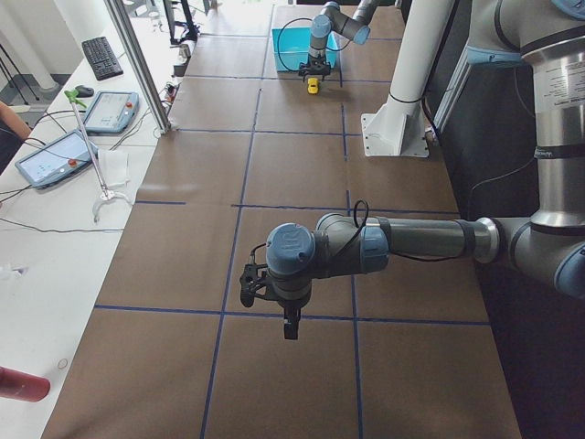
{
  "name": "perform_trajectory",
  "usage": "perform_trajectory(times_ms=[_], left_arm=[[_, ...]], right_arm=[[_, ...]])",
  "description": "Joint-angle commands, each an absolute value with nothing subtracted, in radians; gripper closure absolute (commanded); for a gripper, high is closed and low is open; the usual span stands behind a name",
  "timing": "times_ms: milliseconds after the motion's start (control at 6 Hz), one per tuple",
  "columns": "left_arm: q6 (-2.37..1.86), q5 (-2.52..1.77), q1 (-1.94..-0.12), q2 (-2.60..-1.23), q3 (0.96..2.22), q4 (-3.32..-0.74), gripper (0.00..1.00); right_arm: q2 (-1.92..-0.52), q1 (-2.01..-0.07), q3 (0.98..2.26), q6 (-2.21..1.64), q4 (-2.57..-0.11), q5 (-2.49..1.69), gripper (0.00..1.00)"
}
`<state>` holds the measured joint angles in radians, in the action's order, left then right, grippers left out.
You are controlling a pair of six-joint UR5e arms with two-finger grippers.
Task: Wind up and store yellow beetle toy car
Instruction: 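Lift the car with the right gripper and carry it over the blue bin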
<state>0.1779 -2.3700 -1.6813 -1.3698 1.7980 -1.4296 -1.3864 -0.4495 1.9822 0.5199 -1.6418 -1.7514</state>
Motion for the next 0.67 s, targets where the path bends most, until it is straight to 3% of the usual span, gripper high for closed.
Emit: perform_trajectory(times_ms=[0, 333, 500], left_arm=[[0.179, -2.370, -1.681, -1.370, 1.798, -1.430, 0.00], [0.179, -2.370, -1.681, -1.370, 1.798, -1.430, 0.00], [0.179, -2.370, -1.681, -1.370, 1.798, -1.430, 0.00]], right_arm=[[-1.385, -0.451, 1.968, 0.555, -1.643, -1.779, 0.03], [-1.385, -0.453, 1.960, 0.561, -1.643, -1.781, 0.09], [-1.385, -0.457, 1.953, 0.563, -1.640, -1.801, 0.23]])
